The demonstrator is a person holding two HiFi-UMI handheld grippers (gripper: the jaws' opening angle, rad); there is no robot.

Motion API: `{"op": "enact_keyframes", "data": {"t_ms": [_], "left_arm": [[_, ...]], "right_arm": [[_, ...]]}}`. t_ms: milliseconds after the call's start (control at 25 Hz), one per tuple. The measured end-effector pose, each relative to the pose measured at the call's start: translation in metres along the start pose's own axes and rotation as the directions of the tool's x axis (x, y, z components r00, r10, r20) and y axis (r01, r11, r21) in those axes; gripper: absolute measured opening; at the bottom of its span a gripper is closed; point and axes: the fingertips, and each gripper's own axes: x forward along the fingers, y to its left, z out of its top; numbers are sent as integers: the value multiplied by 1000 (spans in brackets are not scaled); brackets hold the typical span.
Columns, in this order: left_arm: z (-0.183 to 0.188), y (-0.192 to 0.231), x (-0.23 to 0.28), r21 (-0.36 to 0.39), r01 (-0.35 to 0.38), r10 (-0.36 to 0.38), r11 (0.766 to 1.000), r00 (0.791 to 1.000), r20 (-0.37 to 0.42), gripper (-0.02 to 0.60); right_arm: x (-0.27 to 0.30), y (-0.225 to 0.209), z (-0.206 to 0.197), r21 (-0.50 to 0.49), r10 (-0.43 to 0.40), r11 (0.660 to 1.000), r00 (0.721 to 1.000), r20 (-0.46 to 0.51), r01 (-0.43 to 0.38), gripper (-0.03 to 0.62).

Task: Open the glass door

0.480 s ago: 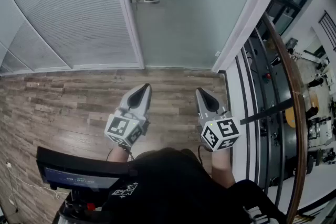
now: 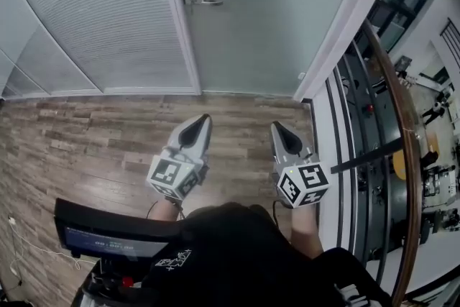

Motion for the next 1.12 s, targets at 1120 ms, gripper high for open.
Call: {"op": "enact_keyframes", "data": {"t_ms": [1120], "left_arm": [[13,-37,11,99,-150,149,984,989,23,0]], "right_arm": [[-6,-25,25,-79,93,993,995,40,-90,3]]}}
